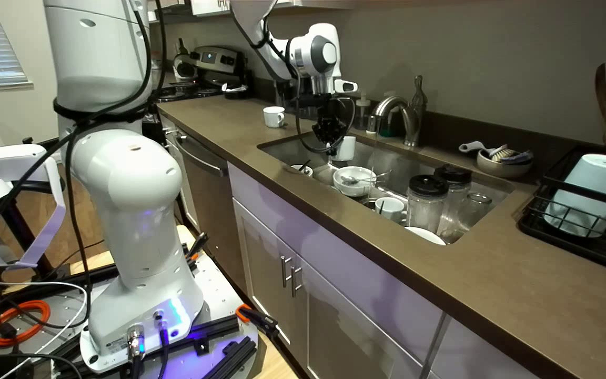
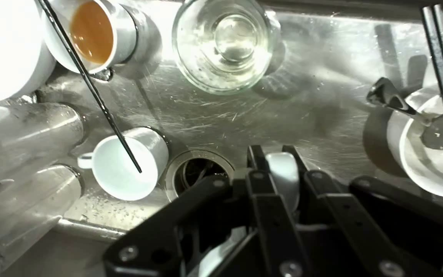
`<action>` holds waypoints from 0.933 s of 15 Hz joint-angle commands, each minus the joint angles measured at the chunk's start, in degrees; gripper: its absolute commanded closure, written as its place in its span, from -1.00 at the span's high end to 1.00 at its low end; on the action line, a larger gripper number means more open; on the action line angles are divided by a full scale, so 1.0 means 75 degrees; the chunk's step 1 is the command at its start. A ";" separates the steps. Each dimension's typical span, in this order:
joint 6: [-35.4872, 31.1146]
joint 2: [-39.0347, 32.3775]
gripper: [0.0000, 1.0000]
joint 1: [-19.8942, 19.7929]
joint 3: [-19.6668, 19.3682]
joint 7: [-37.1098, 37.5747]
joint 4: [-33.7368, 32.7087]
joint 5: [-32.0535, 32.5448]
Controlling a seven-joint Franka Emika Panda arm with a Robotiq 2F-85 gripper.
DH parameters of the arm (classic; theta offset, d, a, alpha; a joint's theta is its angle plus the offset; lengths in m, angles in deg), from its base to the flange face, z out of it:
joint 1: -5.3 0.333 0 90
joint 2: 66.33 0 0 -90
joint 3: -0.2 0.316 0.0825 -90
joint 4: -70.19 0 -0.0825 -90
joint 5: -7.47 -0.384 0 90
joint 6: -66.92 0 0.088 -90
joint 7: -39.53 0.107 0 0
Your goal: Draw water in a white cup and place it to the right
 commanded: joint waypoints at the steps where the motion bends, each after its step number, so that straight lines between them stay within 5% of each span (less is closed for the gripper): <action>1: -0.0799 0.0810 -0.91 -0.0377 -0.0113 0.0171 0.1149 -0.0110; 6: -0.2072 0.0969 -0.92 -0.0776 -0.0359 0.0218 0.1826 0.0049; 14: -0.2463 0.0549 -0.92 -0.0830 -0.0421 0.0141 0.1461 0.0158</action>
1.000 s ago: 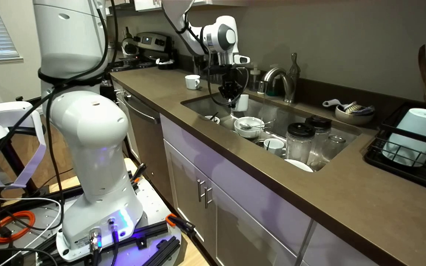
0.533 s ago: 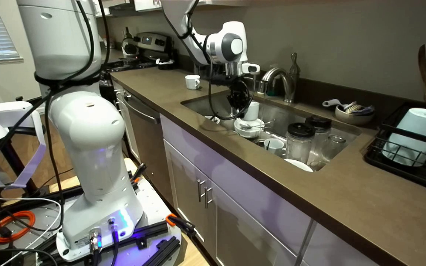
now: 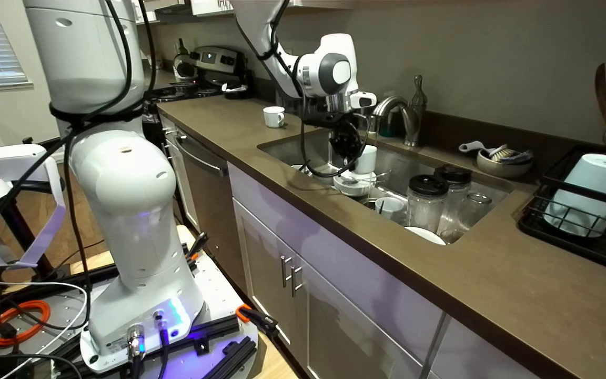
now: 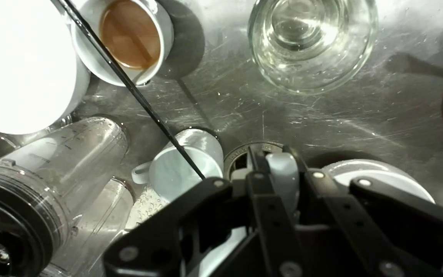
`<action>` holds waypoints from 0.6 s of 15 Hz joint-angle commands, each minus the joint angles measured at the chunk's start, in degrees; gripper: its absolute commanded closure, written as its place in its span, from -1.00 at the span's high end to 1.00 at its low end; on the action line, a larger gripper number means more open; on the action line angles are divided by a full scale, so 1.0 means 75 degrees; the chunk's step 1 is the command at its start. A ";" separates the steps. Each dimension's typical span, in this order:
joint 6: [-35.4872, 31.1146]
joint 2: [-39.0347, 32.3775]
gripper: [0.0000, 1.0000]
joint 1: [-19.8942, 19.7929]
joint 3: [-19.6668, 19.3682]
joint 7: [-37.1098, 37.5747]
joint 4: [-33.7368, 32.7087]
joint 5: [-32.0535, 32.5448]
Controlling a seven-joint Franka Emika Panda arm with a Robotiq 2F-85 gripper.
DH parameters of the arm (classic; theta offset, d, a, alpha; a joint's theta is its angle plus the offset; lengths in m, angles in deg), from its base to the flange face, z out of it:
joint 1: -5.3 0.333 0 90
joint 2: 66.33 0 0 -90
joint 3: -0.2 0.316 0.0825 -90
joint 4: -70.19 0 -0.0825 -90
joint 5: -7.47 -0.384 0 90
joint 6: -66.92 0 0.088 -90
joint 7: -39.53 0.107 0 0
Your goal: Draw water in a white cup and place it to the right
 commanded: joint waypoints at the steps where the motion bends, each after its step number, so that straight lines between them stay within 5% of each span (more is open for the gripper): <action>1: -0.0202 -0.0170 -0.92 -0.0034 0.0053 0.0112 -0.0269 0.0166; 9: -0.0165 -0.0722 -0.92 -0.0029 -0.0067 0.0040 -0.0986 0.0190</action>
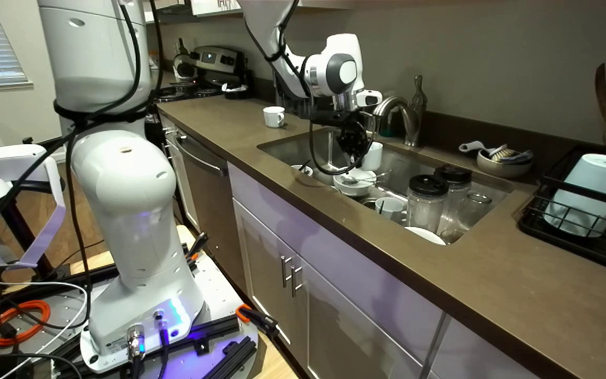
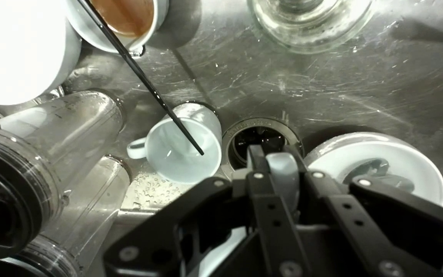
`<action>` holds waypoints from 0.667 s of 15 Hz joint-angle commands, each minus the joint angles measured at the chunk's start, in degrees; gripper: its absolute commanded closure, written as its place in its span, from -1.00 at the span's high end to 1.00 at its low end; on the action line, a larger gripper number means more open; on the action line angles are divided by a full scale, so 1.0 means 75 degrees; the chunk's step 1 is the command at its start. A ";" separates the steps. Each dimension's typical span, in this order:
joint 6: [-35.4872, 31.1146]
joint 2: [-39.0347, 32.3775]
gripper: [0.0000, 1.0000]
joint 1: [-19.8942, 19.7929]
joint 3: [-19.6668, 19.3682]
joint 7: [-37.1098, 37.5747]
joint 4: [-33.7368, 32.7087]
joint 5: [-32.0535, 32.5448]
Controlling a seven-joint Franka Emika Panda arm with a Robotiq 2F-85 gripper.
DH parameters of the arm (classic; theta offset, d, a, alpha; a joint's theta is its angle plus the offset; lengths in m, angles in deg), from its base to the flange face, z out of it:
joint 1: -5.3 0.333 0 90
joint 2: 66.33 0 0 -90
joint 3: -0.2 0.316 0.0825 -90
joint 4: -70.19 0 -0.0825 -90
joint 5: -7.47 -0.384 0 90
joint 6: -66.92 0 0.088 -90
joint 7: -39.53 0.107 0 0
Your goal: Draw water in a white cup and place it to the right
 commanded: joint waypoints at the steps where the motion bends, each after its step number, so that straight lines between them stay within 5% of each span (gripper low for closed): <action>1: -0.0077 -0.0316 -0.92 -0.0030 -0.0066 0.0037 -0.0462 0.0177; 5: -0.0123 -0.0532 -0.92 -0.0029 -0.0131 -0.0064 -0.0691 0.0085; 6: 0.0018 -0.0438 -0.69 -0.0009 -0.0116 -0.0015 -0.0522 -0.0009; 10: 0.0018 -0.0535 -0.69 -0.0003 -0.0135 -0.0017 -0.0602 -0.0011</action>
